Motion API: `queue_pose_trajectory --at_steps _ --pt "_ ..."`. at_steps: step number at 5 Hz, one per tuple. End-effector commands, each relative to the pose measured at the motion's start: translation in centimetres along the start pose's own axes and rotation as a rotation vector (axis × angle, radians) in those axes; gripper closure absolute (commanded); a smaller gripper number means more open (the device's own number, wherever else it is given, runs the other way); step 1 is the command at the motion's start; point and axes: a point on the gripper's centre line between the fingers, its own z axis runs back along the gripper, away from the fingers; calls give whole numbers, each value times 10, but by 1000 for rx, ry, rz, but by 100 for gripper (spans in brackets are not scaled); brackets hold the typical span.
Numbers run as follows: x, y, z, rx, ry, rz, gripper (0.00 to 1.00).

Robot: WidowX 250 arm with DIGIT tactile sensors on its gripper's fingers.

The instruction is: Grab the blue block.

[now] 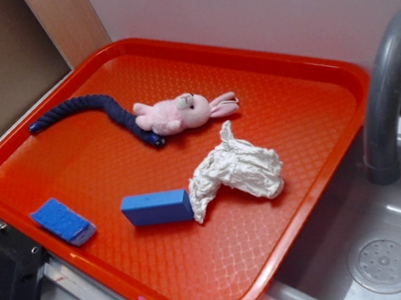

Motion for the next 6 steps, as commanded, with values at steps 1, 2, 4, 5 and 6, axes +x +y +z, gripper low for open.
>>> queue_pose_trajectory --at_steps 1,2,4,5,6 --pt "0 0 0 0 0 0 0" --pt "25 -21 -19 10 -81 -253 0" --pt "52 -60 -47 -189 -193 -729 0" --pt "49 -79 -66 -221 -134 -883 0" --pt "42 -92 -92 -169 -67 -917 0"
